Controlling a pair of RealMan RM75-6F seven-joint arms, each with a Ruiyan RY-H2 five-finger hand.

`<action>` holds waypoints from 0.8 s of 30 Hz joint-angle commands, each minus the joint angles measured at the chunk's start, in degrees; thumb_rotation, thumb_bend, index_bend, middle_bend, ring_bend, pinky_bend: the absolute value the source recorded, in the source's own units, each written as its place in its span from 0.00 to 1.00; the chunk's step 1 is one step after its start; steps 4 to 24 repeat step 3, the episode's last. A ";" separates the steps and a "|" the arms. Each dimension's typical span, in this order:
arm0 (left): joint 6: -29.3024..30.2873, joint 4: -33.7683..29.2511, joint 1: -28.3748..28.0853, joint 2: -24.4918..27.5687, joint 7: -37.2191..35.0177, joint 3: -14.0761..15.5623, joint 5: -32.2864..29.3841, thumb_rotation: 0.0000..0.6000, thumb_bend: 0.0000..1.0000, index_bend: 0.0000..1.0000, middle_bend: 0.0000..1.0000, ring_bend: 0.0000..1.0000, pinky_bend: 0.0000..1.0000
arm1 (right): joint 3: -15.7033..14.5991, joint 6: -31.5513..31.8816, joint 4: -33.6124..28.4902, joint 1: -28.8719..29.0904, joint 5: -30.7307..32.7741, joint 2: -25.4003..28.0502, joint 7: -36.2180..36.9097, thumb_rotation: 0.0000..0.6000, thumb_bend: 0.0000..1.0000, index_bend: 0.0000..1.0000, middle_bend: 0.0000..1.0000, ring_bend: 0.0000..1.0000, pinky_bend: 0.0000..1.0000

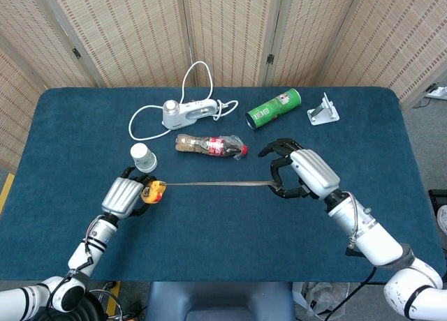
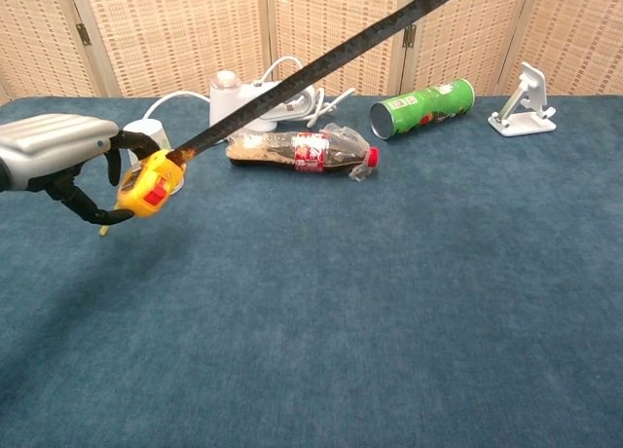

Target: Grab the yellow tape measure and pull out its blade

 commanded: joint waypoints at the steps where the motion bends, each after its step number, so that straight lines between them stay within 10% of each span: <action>1: -0.21 -0.14 0.05 -0.03 -0.07 -0.12 -0.20 1.00 0.36 0.58 0.55 0.44 0.15 | -0.04 -0.06 0.17 -0.04 0.07 -0.11 0.11 1.00 0.45 0.82 0.30 0.16 0.09; 24: -0.28 -0.14 0.05 -0.01 0.00 -0.20 -0.22 1.00 0.36 0.58 0.55 0.44 0.15 | -0.07 -0.11 0.27 -0.06 0.05 -0.16 0.15 1.00 0.45 0.82 0.30 0.16 0.09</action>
